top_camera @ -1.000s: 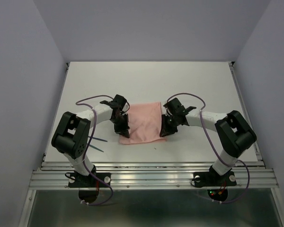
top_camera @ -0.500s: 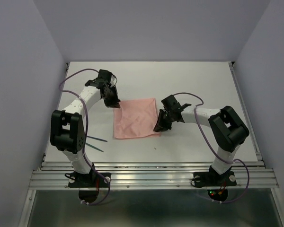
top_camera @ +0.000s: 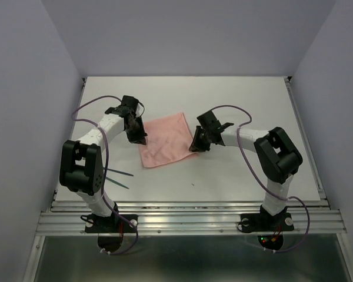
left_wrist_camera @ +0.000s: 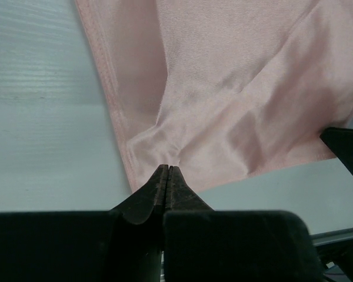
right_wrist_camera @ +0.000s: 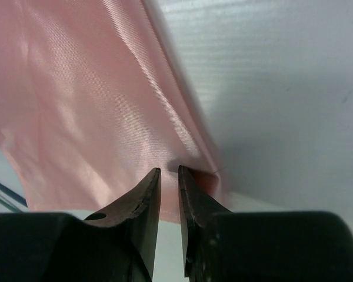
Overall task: Fold the napkin into a case and place the utensils inside
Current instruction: Smooth out the square-folded napkin at the center of the board.
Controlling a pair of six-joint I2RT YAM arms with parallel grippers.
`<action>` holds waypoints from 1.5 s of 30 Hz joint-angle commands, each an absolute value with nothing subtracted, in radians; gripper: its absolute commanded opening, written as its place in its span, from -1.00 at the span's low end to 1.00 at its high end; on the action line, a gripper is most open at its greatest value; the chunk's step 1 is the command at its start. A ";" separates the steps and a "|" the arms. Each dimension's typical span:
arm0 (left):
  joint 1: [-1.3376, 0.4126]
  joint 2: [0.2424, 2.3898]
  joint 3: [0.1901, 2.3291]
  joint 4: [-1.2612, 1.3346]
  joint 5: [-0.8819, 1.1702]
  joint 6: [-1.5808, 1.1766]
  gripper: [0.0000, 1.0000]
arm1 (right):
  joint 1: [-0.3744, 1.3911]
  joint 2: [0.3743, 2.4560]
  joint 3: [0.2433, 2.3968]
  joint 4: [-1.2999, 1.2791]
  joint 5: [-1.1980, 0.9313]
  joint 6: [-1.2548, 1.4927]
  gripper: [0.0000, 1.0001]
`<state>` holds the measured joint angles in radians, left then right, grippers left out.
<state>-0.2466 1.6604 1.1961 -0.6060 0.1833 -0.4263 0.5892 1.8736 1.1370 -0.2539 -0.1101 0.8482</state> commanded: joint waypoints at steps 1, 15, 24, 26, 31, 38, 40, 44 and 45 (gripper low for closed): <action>-0.244 1.606 1.236 -0.610 0.169 -0.425 -0.85 | 0.575 1.905 1.224 -0.282 -0.020 0.732 -0.52; -0.242 1.594 1.226 -0.595 0.164 -0.439 -0.85 | 0.575 2.216 1.727 -0.322 -0.061 0.563 -0.52; -0.242 1.583 1.192 -0.566 0.184 -0.454 -0.85 | 0.565 2.416 1.892 -0.379 0.053 0.641 -0.53; -0.242 1.575 1.181 -0.558 0.181 -0.454 -0.85 | 0.552 2.376 1.814 -0.368 0.150 0.699 -0.53; -0.244 1.580 1.157 -0.548 0.195 -0.437 -0.84 | 0.514 2.173 1.470 -0.258 0.247 0.828 -0.56; -0.259 1.608 1.143 -0.540 0.215 -0.417 -0.75 | 0.514 2.013 1.256 -0.184 0.227 0.867 -0.56; -0.262 1.606 1.129 -0.523 0.216 -0.422 -0.65 | 0.514 2.006 1.269 -0.186 0.194 0.841 -0.53; -0.265 1.606 1.101 -0.500 0.210 -0.426 -0.48 | 0.514 1.979 1.318 -0.187 0.144 0.776 -0.42; -0.270 1.608 1.097 -0.496 0.206 -0.426 -0.38 | 0.514 1.961 1.333 -0.187 0.121 0.756 -0.41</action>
<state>-0.2607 1.6218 1.1152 -0.5217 0.2077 -0.4347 0.5053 2.0045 1.2980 -0.1455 0.1726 0.8265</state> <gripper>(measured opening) 0.258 0.282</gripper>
